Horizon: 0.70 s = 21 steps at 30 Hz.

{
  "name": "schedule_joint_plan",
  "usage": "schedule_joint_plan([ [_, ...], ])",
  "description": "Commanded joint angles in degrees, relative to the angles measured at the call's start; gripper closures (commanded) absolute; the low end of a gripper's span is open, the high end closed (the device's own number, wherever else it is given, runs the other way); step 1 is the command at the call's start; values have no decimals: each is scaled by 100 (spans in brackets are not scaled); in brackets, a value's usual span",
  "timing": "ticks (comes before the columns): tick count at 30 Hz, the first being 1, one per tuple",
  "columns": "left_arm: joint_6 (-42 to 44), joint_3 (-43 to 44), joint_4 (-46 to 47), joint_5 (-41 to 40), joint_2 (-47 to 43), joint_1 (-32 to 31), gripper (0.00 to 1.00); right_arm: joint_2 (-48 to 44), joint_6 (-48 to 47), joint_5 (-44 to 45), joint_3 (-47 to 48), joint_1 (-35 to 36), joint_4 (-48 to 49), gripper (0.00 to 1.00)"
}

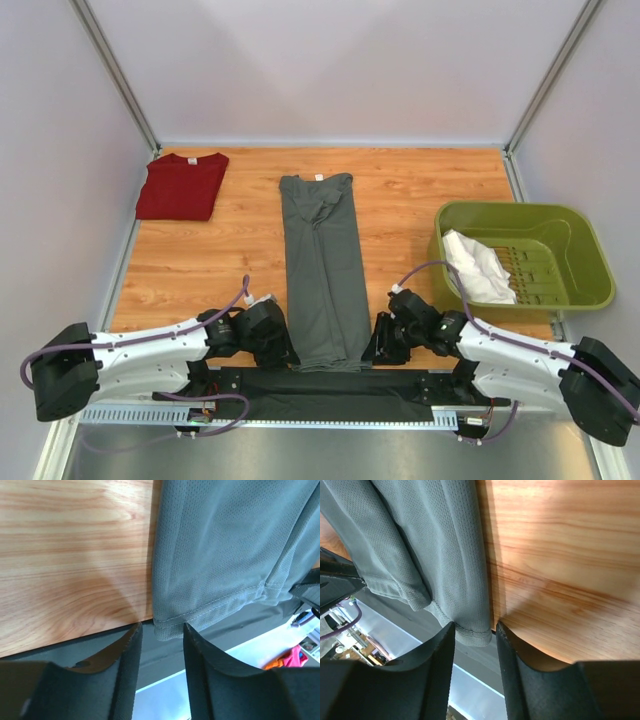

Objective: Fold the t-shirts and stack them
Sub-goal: Fold the tshirt

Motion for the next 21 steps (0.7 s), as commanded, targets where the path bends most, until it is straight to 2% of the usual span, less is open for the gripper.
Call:
schedule_joint_plan([
  [1, -29, -45, -27, -240, 74, -45, 55, 162, 48, 87, -52, 92, 210, 60],
  [5, 6, -80, 113, -196, 136, -45, 56, 311, 30, 78, -52, 118, 245, 64],
  [8, 59, -72, 227, -187, 250, -45, 68, 329, 48, 87, -52, 136, 219, 78],
  [9, 59, -72, 271, -161, 294, -45, 78, 321, 48, 113, -52, 153, 201, 82],
  [10, 51, -54, 306, -126, 390, -45, 88, 329, 39, 148, -60, 145, 184, 91],
  [11, 42, -37, 281, -126, 435, -45, 100, 321, 39, 166, -61, 145, 166, 94],
  [12, 59, -19, 263, -126, 452, -45, 100, 338, 13, 148, -26, 153, 157, 100],
  [21, 7, 586, -1002, -687, -276, -28, 100, 250, 47, 113, 650, 136, -98, 100],
])
